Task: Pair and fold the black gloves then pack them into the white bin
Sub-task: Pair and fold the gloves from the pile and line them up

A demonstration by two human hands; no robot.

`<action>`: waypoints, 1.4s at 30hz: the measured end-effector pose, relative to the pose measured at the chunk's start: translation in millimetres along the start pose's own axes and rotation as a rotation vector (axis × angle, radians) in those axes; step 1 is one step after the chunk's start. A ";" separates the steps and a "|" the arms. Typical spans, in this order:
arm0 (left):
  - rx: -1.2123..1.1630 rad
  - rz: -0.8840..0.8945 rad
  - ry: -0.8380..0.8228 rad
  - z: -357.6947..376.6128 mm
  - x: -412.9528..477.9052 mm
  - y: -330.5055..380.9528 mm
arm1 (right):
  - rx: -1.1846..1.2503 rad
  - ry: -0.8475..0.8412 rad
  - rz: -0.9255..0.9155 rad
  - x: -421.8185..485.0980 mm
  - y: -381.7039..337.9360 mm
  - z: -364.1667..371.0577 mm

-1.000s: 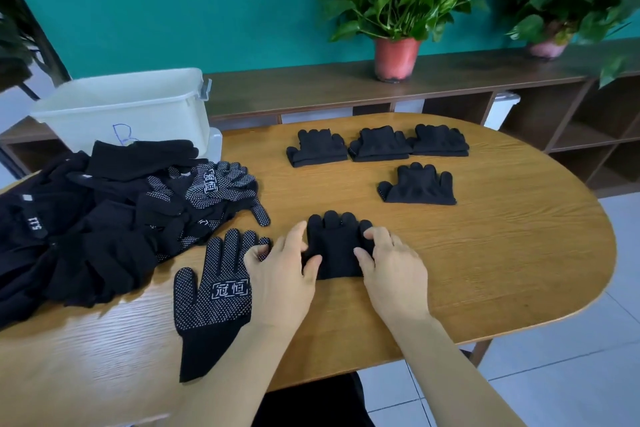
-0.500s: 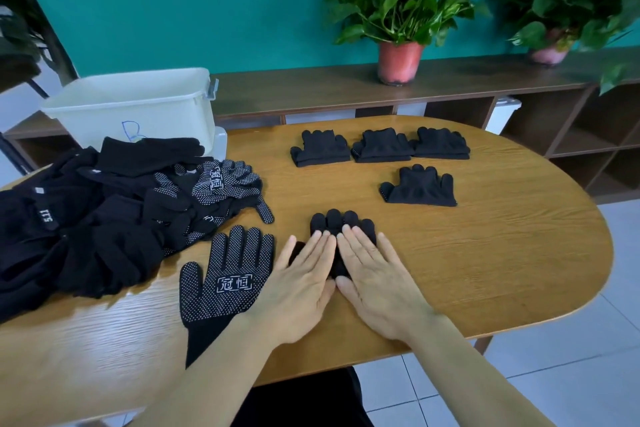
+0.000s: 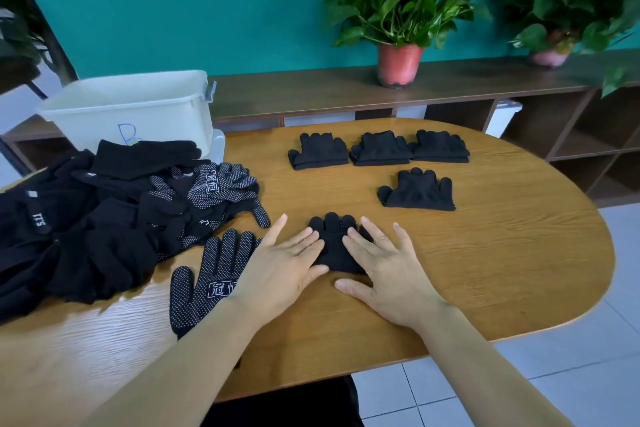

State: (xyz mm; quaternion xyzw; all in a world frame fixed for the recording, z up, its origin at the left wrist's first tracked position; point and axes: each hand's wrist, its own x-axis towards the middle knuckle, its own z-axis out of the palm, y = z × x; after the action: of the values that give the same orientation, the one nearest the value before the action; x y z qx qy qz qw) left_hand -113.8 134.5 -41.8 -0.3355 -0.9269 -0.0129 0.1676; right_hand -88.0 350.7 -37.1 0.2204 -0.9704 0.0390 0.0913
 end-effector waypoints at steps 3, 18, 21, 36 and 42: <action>-0.021 0.019 0.098 -3.0 4.0 -2.0 | -0.002 0.155 0.020 5.1 0.2 5.3; 0.115 0.005 0.211 -13.2 26.3 8.2 | 0.042 0.403 -0.016 12.3 17.7 -11.6; 0.123 0.044 0.240 -33.9 49.7 16.9 | 0.055 0.364 0.019 8.1 36.0 -33.6; 0.089 -0.022 0.096 -80.1 211.9 52.4 | 0.093 0.270 0.188 36.1 158.2 -122.1; -0.013 0.011 0.156 -54.5 264.3 33.2 | -0.055 0.208 0.262 69.9 189.1 -126.2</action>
State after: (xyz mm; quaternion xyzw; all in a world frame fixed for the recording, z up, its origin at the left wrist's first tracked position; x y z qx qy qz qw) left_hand -266.6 316.0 91.0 -0.3398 -0.9090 -0.0438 0.2372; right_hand -212.0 506.1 93.5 0.0840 -0.9768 0.0467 0.1911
